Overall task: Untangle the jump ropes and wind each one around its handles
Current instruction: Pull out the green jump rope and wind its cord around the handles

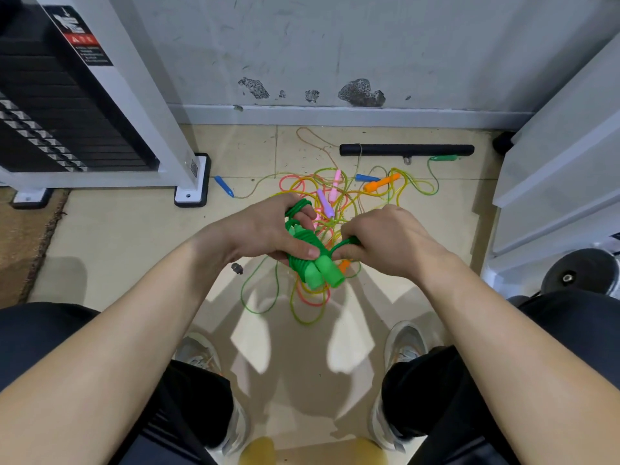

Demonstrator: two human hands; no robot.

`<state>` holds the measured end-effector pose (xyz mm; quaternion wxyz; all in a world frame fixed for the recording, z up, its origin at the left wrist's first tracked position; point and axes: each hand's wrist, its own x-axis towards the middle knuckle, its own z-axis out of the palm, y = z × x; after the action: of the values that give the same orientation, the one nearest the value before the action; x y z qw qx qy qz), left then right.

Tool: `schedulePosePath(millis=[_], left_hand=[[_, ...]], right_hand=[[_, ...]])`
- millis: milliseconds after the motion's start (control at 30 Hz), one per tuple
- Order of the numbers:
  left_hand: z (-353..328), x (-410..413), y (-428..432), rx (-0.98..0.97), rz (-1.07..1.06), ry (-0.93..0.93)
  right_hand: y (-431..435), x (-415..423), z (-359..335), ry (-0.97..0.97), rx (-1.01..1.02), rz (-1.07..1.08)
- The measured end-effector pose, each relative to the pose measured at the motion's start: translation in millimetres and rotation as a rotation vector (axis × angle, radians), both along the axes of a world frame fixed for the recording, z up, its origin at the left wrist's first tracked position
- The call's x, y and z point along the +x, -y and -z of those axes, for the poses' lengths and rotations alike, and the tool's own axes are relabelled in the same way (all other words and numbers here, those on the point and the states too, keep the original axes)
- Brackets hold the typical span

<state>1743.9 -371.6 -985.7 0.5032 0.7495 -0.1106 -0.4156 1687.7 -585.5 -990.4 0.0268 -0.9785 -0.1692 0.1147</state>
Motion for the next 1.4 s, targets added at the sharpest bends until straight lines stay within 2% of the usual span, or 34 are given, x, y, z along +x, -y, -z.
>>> schedulePosePath(millis=[67, 100, 200, 300, 367, 467, 600, 700, 767, 867, 933, 1000, 1100, 1267, 1333, 1400], left_hand=[[-1, -3, 2, 0.014, 0.088, 0.023], [-1, -5, 3, 0.036, 0.124, 0.041], [2, -8, 7, 0.127, 0.205, 0.166], [11, -6, 10, 0.230, 0.265, 0.358], [20, -6, 12, 0.318, 0.252, 0.463], [29, -13, 20, 0.395, 0.064, 0.594], [36, -24, 30, 0.424, -0.220, 0.721], [40, -27, 34, 0.347, -0.407, 0.722], [41, -26, 38, 0.306, -0.534, 0.681], [44, -17, 39, 0.235, -0.696, 0.562], [48, -9, 37, 0.145, -0.789, 0.416], [49, -5, 36, 0.035, -0.837, 0.230], [42, -5, 37, -0.135, -0.857, -0.051], [28, 9, 19, -0.370, -0.859, -0.385], [25, 10, 14, -0.419, -0.873, -0.436], [23, 6, 16, -0.371, -0.839, -0.380]], right_hand=[[0, 1, -1, -0.035, -0.091, 0.005], [-1, 1, -2, -0.082, -0.064, 0.015], [-4, 1, 0, -0.243, 0.166, 0.088], [-9, 2, 0, -0.316, 0.416, 0.209], [-15, 1, 0, -0.353, 0.504, 0.310], [-26, -4, 10, -0.338, 0.657, 0.511], [-45, -17, 23, -0.353, 1.212, 0.934], [-55, -22, 26, -0.257, 1.458, 1.029], [-60, -21, 29, -0.125, 1.394, 1.017], [-70, -28, 37, 0.169, 1.074, 0.737], [-76, -35, 44, 0.197, 0.969, 0.579], [-75, -38, 50, 0.203, 0.909, 0.525], [-72, -34, 52, 0.321, 0.758, 0.469], [-70, -34, 56, 0.353, 0.756, 0.396], [-68, -34, 59, 0.427, 0.633, 0.326], [-66, -33, 64, 0.513, 0.453, 0.253]])
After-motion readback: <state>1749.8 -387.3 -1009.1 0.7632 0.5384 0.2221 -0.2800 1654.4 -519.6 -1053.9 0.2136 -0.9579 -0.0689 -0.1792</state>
